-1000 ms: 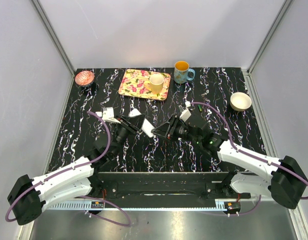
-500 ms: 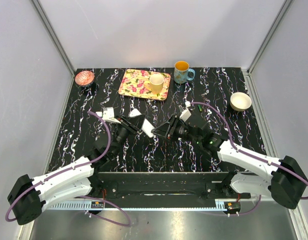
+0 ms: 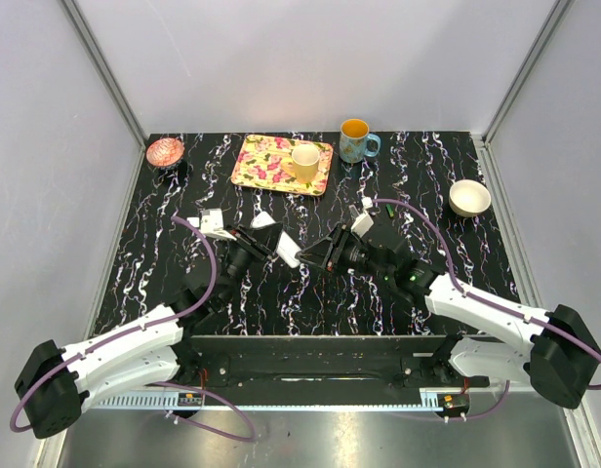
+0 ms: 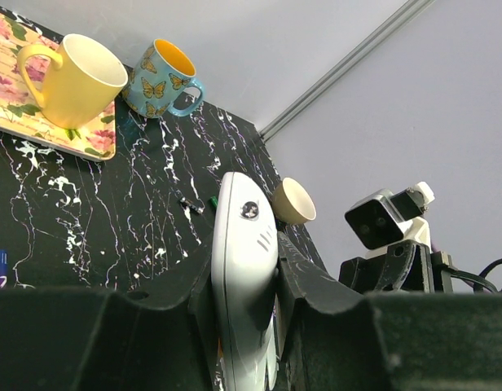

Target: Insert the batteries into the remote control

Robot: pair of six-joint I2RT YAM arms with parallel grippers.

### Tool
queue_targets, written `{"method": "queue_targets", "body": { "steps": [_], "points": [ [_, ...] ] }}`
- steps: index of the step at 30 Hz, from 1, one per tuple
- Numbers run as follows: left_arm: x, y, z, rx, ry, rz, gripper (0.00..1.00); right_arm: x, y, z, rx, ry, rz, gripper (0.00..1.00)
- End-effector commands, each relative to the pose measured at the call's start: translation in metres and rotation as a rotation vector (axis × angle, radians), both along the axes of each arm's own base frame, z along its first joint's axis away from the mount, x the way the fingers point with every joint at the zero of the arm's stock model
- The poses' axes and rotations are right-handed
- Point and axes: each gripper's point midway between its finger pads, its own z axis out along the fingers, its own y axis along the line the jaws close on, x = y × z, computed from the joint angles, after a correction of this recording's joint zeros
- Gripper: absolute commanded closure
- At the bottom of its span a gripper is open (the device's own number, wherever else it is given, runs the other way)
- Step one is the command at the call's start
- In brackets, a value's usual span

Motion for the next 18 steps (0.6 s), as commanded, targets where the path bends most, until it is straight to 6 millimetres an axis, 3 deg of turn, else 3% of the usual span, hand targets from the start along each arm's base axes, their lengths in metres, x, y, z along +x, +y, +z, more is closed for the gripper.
{"method": "queue_targets", "body": {
  "steps": [1, 18],
  "points": [
    [-0.004, -0.005, 0.019, -0.034, -0.025, -0.022, 1.0, -0.001, 0.003, 0.047, 0.106, -0.094, 0.011, 0.64],
    [-0.01, -0.017, 0.024, -0.055, 0.033, -0.096, 1.0, -0.004, -0.004, 0.041, 0.083, -0.087, -0.004, 0.64]
  ]
}}
